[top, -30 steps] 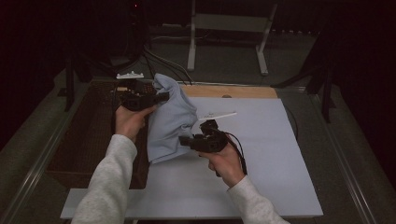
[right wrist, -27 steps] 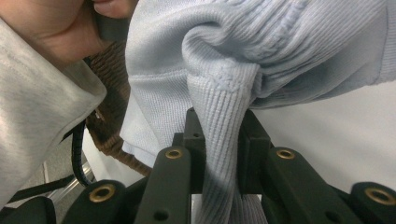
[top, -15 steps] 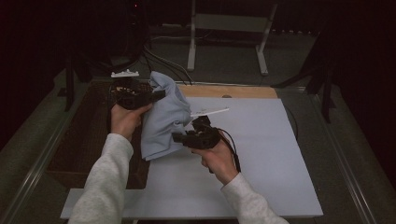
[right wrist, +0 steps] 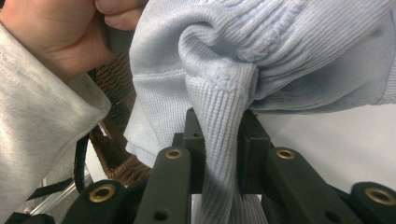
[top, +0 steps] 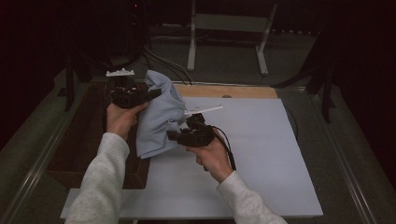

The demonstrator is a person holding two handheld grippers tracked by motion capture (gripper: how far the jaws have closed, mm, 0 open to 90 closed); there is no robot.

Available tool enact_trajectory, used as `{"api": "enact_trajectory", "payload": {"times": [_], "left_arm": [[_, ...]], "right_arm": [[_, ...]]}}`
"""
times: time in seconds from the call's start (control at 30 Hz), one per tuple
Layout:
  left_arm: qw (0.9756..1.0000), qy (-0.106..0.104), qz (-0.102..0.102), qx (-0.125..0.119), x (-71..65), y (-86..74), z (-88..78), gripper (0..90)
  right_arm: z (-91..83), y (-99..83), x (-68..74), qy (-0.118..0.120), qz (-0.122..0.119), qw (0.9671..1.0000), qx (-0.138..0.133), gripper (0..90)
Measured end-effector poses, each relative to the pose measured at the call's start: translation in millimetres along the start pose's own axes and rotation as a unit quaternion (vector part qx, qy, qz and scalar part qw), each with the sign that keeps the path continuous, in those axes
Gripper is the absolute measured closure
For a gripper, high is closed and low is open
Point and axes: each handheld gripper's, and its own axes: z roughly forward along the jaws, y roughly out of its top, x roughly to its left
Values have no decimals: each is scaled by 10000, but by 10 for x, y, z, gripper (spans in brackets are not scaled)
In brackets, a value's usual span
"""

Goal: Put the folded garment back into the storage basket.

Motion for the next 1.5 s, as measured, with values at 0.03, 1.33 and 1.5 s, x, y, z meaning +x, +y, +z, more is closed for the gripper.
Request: {"api": "enact_trajectory", "payload": {"times": [0.03,1.33,1.5], "left_arm": [[10000,0,0,0,0,0,0,784],[9998,198,25,-98,232,12,-229,784],[9997,237,13,-82,268,-2,-248,784]], "right_arm": [[0,0,0,0,0,10000,0,776],[345,102,126,2,-58,10000,-8,776],[387,115,151,-3,-65,10000,-1,776]]}}
